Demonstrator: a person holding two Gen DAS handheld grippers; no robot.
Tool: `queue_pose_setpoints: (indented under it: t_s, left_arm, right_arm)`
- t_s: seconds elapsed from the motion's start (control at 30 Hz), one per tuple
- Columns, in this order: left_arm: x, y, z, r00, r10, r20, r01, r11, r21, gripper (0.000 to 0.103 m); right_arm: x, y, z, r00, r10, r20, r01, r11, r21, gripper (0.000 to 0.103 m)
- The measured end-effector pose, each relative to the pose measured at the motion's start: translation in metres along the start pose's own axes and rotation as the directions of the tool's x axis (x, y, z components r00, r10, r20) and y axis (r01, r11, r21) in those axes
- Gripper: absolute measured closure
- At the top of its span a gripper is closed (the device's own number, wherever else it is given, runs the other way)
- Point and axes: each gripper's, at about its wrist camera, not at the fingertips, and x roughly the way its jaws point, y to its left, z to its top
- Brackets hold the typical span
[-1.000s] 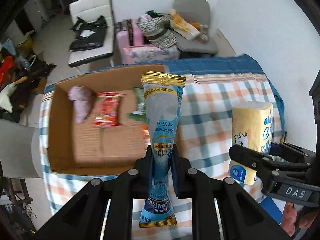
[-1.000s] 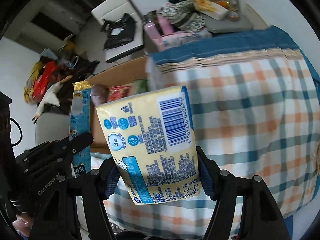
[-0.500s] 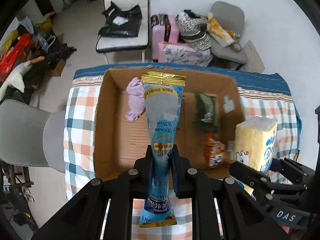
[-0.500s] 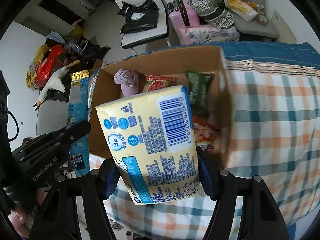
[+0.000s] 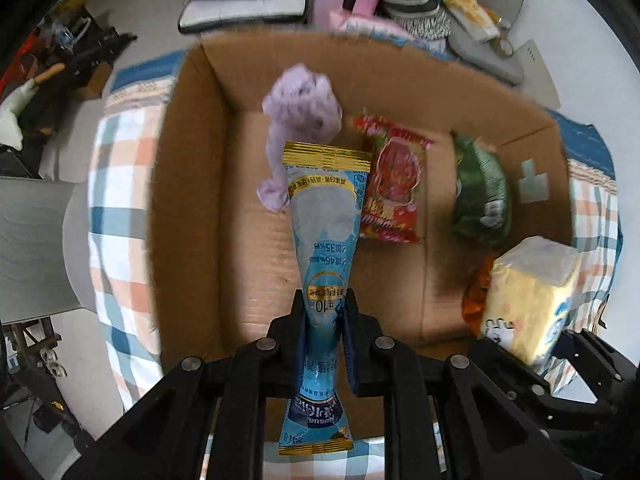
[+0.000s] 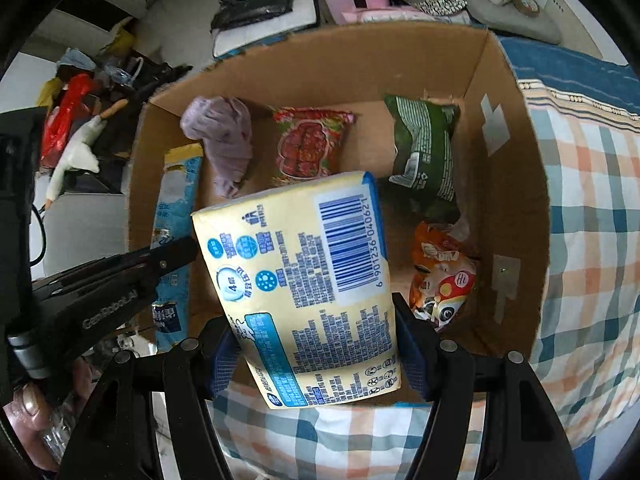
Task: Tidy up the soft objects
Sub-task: 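Carry tube and packet into the box and open both tools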
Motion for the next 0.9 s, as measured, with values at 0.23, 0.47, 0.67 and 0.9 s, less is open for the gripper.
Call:
queue_pose_setpoints:
  t_s: [0.23,0.47,0.67,0.9]
  left_arm:
    - [0.029,0.0,0.008,0.997,0.001,-0.073,-0.001,1.0,-0.002,0.09]
    - [0.035,0.004,0.015,0.993,-0.011,-0.114,0.009,1.0,-0.019,0.087]
    - [0.035,0.01,0.018,0.99,-0.021,-0.139,0.015,0.999,-0.046,0.084]
    - [0.021,0.016,0.013,0.993,-0.011,-0.114,0.002,0.997,-0.075,0.078]
  right_arm:
    - [0.024,-0.009,0.014,0.999,-0.023,-0.034,0.024,1.0,0.015,0.033]
    - [0.033,-0.008,0.024,0.999,-0.007,-0.052,0.007,1.0,0.014,0.033]
    - [0.035,-0.002,0.029,0.998,-0.009,-0.062,0.009,1.0,-0.003,0.033]
    - [0.031,-0.005,0.028,0.997,-0.055,-0.061,0.054,0.998,-0.019,0.033]
